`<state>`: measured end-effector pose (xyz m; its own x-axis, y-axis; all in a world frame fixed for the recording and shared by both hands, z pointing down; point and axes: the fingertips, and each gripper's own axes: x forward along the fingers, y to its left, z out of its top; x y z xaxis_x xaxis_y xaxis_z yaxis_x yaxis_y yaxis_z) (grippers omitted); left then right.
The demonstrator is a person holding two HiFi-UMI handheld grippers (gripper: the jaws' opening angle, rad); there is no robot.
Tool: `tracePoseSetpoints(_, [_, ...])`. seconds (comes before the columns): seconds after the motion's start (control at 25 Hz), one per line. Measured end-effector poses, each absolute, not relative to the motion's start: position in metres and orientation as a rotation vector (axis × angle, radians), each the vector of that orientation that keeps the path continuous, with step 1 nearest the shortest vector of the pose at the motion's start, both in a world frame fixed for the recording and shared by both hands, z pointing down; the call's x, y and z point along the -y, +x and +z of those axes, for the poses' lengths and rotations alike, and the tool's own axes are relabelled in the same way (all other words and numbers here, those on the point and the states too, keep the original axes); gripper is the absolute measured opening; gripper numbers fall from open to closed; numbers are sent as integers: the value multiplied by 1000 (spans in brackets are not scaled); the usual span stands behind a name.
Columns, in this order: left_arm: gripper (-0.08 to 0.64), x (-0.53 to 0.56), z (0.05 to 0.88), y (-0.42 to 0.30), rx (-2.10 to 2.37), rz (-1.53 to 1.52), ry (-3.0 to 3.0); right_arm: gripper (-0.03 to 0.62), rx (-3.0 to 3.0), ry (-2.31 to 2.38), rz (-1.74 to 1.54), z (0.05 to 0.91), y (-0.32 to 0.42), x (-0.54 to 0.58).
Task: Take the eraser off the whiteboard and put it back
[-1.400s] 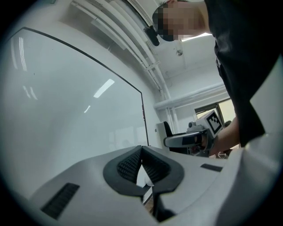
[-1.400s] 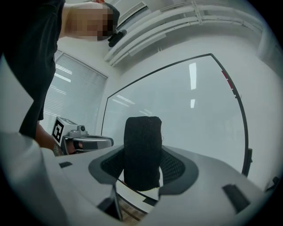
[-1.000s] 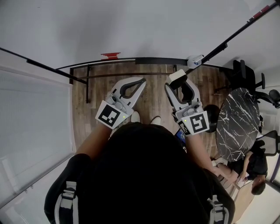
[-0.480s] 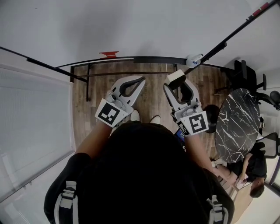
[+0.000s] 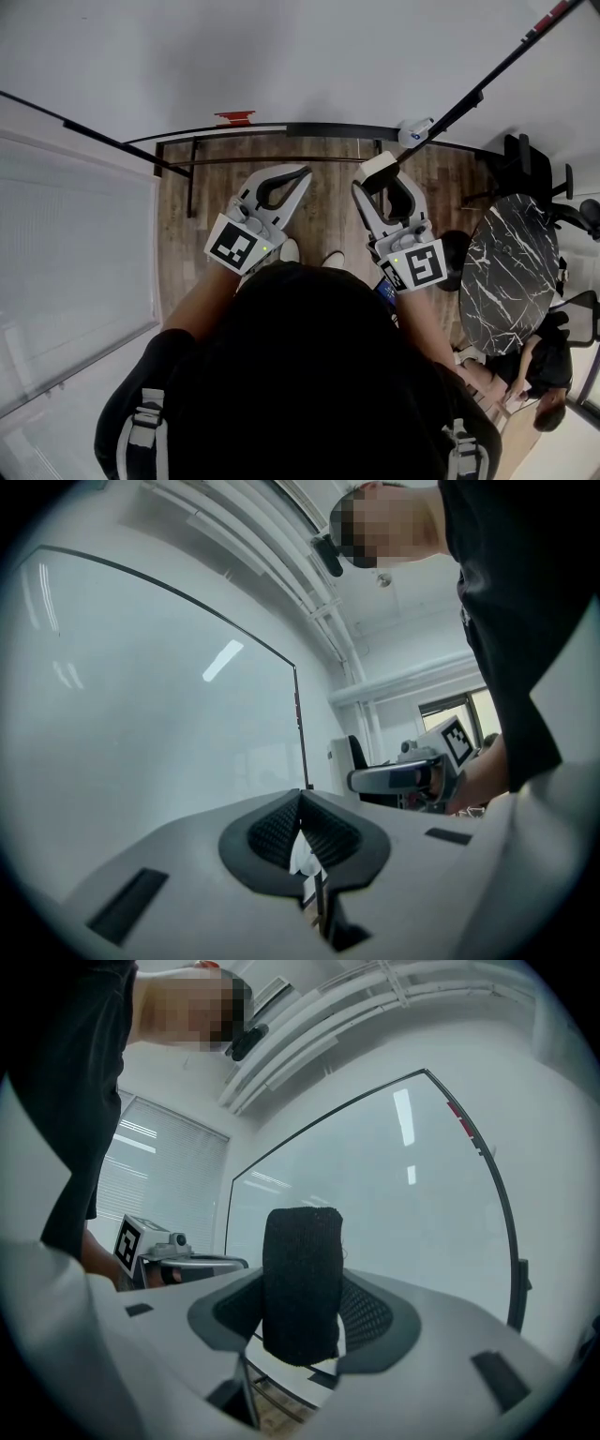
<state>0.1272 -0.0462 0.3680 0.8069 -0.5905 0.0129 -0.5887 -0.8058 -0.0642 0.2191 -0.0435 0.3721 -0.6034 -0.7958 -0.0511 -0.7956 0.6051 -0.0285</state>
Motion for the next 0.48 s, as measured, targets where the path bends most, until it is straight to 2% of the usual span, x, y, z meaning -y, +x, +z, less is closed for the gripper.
tracePoseSetpoints(0.48, [5,29,360,142,-1048,-96,-2874,222,-2747,-1284,-18,367,237,29])
